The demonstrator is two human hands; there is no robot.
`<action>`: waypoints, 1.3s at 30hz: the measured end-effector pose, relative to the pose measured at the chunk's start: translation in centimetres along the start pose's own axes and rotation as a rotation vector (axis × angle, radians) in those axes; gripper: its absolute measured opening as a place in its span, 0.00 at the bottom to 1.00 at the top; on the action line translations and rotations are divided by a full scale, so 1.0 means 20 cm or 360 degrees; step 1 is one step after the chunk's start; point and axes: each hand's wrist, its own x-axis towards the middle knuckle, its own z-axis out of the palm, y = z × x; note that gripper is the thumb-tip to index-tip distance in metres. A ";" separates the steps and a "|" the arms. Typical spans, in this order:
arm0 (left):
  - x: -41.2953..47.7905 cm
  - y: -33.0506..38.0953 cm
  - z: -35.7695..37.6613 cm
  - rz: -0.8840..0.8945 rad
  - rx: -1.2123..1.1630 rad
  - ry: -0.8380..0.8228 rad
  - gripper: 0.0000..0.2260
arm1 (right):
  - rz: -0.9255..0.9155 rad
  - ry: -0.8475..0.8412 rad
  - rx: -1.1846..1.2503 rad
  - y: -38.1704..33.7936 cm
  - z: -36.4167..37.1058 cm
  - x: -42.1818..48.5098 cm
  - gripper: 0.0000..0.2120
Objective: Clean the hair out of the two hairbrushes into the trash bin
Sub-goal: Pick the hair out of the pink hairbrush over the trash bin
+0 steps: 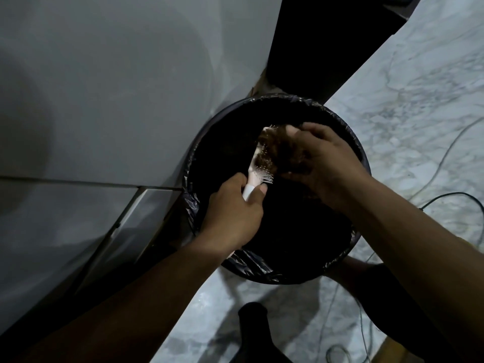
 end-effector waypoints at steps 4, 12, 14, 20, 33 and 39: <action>-0.03 0.03 0.00 0.0138 0.0244 -0.0006 0.12 | -0.0159 0.0044 -0.0076 0.00 0.01 -0.03 0.16; -0.01 0.04 -0.02 0.0076 0.0295 0.0016 0.11 | -0.0212 0.0179 -0.0115 0.04 0.02 0.01 0.06; -0.01 0.05 -0.02 0.0079 0.0302 0.0024 0.11 | -0.0157 0.0198 -0.0002 0.03 0.04 0.01 0.04; -0.03 0.04 -0.02 0.0108 0.0337 0.0057 0.12 | -0.0115 -0.0092 -0.0086 0.01 0.02 -0.03 0.14; -0.02 0.04 -0.02 0.0233 0.0500 0.0094 0.10 | -0.0219 0.0040 -0.0174 0.05 0.02 -0.03 0.09; -0.01 0.04 -0.03 0.0229 0.0526 0.0169 0.11 | -0.0012 0.0012 0.0154 0.02 0.04 -0.02 0.08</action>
